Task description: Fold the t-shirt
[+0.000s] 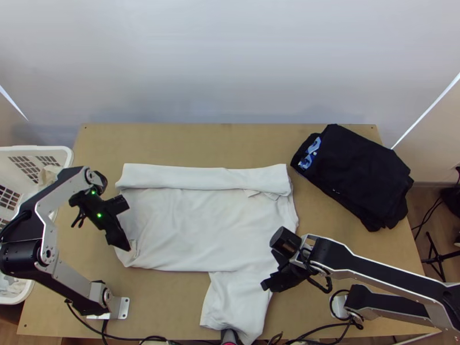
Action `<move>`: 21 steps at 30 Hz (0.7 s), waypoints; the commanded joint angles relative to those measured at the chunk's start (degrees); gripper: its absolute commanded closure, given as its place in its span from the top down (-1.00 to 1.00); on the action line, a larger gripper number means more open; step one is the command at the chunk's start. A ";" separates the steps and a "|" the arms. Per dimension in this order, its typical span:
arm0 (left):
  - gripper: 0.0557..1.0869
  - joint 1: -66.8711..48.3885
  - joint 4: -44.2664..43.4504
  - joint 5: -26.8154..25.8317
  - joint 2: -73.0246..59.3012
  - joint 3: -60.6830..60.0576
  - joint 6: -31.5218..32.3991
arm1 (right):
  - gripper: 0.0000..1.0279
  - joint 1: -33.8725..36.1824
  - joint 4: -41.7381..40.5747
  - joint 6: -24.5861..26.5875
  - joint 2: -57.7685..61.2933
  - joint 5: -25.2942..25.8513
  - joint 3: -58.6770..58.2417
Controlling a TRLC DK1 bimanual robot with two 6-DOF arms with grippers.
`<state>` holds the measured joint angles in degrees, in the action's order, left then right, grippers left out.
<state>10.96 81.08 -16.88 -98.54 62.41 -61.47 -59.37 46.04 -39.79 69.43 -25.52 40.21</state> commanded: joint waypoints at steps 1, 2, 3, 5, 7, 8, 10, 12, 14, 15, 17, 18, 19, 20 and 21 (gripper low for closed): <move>0.90 3.72 -0.31 -0.08 0.02 5.79 0.56 | -0.94 -0.22 0.36 -0.29 -0.08 -0.06 -0.22; 0.90 4.16 -0.04 0.01 0.19 6.58 0.56 | -0.94 -0.30 0.36 -0.29 0.01 -0.06 -0.22; 0.90 4.77 -0.04 0.10 0.19 6.67 0.30 | -0.94 -0.39 0.36 -0.20 0.09 -0.06 -0.22; 0.90 5.56 0.22 1.86 -0.25 6.32 0.30 | -0.94 -0.65 0.36 -0.29 0.18 -0.06 -0.13; 0.90 5.91 0.22 2.73 -0.69 5.61 0.39 | -0.94 -0.65 0.28 -0.29 0.36 -0.06 -0.04; 0.90 6.00 0.31 3.17 -0.69 5.26 0.39 | -0.94 -0.65 0.36 -0.29 0.44 -0.06 0.05; 0.90 6.00 0.40 3.88 -0.42 4.38 0.30 | -0.94 -0.65 0.36 -0.29 0.44 -0.06 0.22; 0.90 5.91 0.57 4.76 -0.42 2.98 0.30 | -0.94 -0.65 0.36 -0.38 0.44 -0.06 0.14; 0.90 5.47 0.48 5.63 -0.42 1.66 0.21 | -0.94 -0.65 0.36 -0.64 0.36 -0.06 0.14; 0.90 5.30 0.40 5.63 -0.51 1.31 0.30 | -0.94 -0.65 0.36 -0.81 0.36 -0.06 0.14; 0.90 4.68 0.22 5.55 -0.60 0.43 0.30 | -0.94 -0.74 0.36 -1.08 0.36 -0.06 0.14; 0.90 4.33 0.04 5.63 -0.69 -0.27 0.30 | -0.94 -0.74 0.36 -1.08 0.36 -0.06 0.14; 0.90 4.07 -0.04 5.63 -0.77 -0.98 0.30 | -0.94 -0.83 0.36 -1.17 0.36 -0.06 0.22; 0.90 3.63 -0.13 5.81 -0.77 -1.77 0.30 | -0.94 -0.74 0.36 -1.25 0.36 -0.06 0.22; 0.90 3.36 -0.22 5.90 -0.77 -2.38 0.30 | -0.94 -0.74 0.36 -1.25 0.27 -0.06 0.31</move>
<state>15.68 81.34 -11.73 -99.09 63.55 -61.08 -60.03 46.39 -40.51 69.76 -25.56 40.32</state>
